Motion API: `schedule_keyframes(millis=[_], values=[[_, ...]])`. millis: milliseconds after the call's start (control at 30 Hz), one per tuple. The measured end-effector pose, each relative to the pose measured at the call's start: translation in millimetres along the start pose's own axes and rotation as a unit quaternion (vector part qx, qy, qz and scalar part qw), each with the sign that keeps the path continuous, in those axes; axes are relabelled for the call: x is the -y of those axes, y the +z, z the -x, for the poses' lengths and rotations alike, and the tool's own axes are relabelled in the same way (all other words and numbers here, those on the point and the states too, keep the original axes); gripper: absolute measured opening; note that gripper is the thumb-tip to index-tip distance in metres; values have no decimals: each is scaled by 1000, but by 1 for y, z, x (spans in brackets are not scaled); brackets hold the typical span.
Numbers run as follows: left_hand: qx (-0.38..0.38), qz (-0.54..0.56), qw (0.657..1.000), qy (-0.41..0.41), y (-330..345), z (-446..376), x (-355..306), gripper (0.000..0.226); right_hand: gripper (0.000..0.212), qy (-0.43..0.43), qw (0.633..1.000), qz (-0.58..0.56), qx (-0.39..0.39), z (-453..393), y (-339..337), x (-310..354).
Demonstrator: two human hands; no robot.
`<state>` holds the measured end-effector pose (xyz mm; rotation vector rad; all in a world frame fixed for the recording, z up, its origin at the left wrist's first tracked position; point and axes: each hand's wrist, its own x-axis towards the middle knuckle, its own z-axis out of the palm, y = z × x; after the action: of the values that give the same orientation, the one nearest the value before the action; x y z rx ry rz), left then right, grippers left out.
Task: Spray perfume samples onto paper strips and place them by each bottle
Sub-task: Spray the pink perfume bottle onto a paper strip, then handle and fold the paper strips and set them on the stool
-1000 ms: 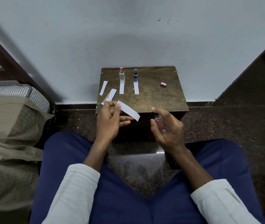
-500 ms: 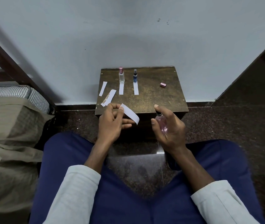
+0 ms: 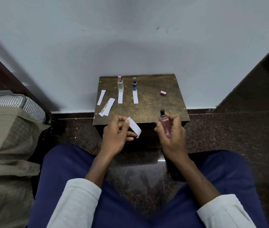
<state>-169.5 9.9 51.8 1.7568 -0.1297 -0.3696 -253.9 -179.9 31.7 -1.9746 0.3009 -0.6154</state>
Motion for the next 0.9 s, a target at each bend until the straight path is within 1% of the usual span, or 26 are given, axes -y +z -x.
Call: schedule_keyframes(millis=[167,300,467,633,767,900], values=[[37,-22,999,-6,7,-12,9,14,28,10,999,38,-8,-12,1,-6],[90,-32,995,-27,15,-24,13,13,33,16,999,41,-4,-19,-1,-12],[134,-62,988,-47,22,-42,19,16,33,50,997,56,-23,-37,0,-25],[188,-106,975,-60,30,-57,26,18,32,42,995,85,-28,-72,0,-40],[215,-122,967,-64,39,-70,32,16,32,23,993,109,-45,-110,2,-63],[236,-140,960,-58,47,-85,41,14,35,3,994,99,-53,-156,10,-81]])
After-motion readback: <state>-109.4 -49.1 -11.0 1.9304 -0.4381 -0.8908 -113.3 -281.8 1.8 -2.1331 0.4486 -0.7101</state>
